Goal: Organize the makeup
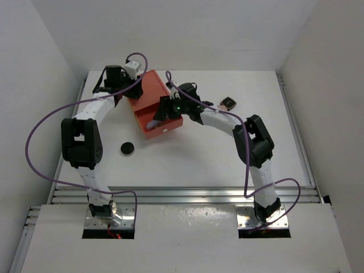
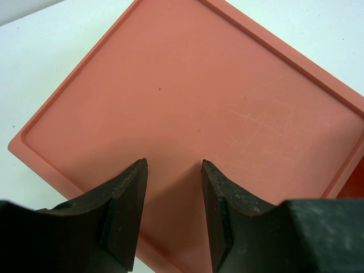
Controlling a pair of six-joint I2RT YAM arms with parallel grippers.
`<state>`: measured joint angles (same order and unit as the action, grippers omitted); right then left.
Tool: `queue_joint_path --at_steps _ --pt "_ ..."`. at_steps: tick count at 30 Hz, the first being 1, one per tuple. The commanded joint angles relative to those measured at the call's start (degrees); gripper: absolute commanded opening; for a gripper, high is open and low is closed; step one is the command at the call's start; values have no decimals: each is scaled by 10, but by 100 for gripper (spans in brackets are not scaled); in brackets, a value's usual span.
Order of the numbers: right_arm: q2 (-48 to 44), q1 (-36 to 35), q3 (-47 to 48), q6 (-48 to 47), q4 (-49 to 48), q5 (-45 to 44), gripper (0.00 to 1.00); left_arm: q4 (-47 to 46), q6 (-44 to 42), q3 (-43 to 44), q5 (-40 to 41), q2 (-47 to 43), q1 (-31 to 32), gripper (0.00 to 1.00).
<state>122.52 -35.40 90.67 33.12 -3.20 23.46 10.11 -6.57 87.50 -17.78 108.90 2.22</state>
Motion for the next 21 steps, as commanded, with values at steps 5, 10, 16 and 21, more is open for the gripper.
queue_joint_path --at_steps 5,10,16,21 --pt "12 17 94 -79 30 -40 64 56 7 -21 15 27 -11 49" --pt "5 14 137 -143 57 -51 67 56 7 -21 15 27 -11 49" --pt "-51 18 116 -225 65 -103 71 56 7 -21 15 27 -16 49" --pt "-150 61 69 -260 172 -310 78 56 7 -21 15 27 -16 49"
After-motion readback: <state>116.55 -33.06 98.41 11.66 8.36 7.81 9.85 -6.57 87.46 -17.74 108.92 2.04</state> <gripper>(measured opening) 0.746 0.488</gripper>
